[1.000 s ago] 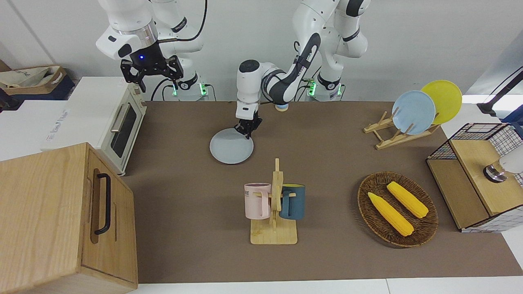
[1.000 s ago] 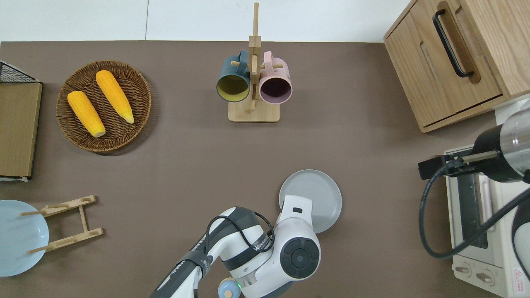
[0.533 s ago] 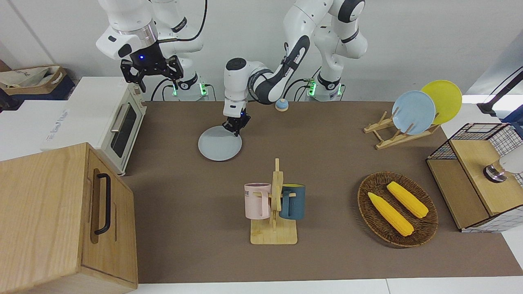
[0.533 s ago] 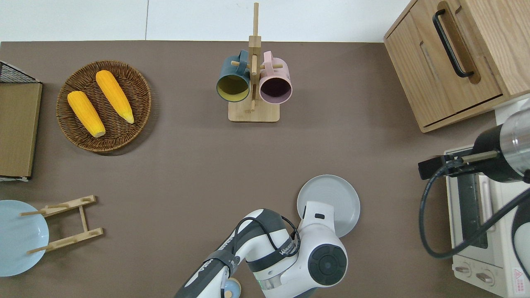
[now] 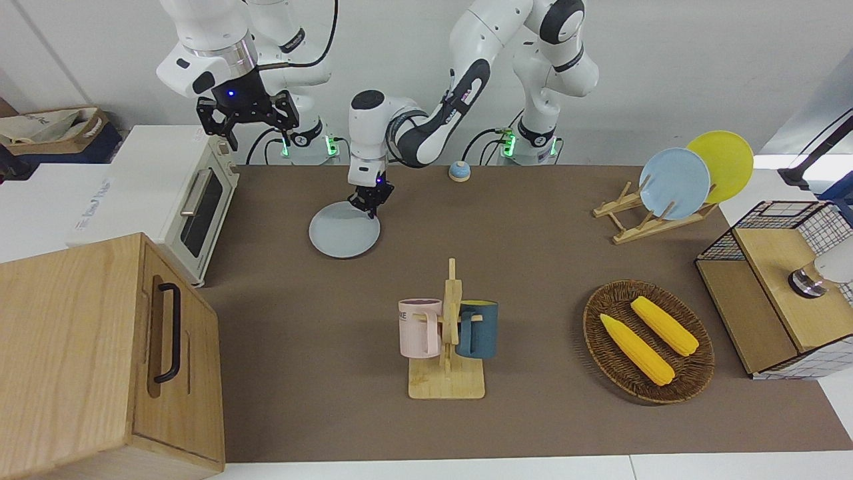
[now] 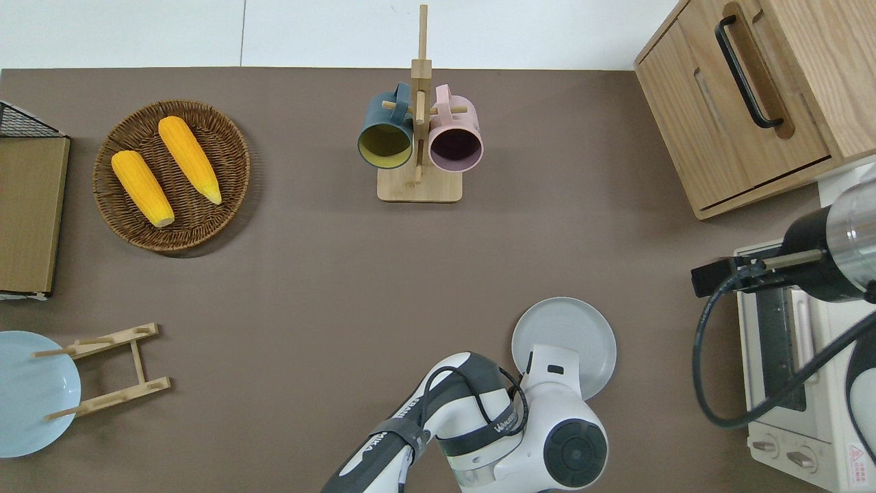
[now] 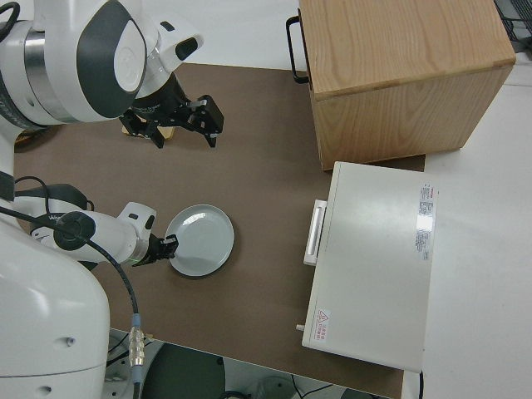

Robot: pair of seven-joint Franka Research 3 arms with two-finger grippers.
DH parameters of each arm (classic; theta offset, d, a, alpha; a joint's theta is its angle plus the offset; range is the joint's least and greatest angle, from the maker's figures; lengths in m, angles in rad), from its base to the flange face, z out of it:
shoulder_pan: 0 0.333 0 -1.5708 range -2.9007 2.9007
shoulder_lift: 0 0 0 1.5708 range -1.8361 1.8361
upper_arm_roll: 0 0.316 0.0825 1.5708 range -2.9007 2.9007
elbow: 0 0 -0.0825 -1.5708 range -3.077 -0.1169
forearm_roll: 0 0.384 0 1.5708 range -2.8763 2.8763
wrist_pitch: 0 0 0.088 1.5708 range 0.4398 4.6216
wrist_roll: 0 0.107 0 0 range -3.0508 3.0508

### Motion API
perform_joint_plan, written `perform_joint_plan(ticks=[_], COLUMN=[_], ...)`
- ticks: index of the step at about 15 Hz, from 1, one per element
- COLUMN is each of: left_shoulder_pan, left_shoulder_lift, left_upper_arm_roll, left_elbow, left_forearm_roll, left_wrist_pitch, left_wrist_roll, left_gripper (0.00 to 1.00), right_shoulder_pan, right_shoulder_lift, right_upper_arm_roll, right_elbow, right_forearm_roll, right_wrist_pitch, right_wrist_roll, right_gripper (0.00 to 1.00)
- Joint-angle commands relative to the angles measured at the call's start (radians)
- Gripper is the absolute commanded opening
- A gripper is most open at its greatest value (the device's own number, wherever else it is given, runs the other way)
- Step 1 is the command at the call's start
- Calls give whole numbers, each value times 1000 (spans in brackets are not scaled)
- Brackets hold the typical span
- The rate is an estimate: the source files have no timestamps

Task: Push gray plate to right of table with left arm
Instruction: 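Keep pushing the gray plate with the left gripper farther along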

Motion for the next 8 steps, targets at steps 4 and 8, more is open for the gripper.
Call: perform_joint_plan(ticks=[4, 8], left_shoulder_pan=[-54, -52], left_shoulder_lift=[131, 128], left_upper_arm_roll=[9, 10], left_elbow=[147, 149], left_forearm_roll=[20, 22], left_wrist_pitch=[-91, -96], left_wrist_roll=[-22, -18], left_gripper=[0, 191], right_shoulder_pan=[-20, -20], right_shoulder_lift=[-6, -6], right_upper_arm_roll=[15, 15], right_elbow=[4, 4], right_forearm_roll=[10, 10], right_wrist_pitch=[-12, -12], right_wrist_roll=[0, 0], right_gripper=[983, 983])
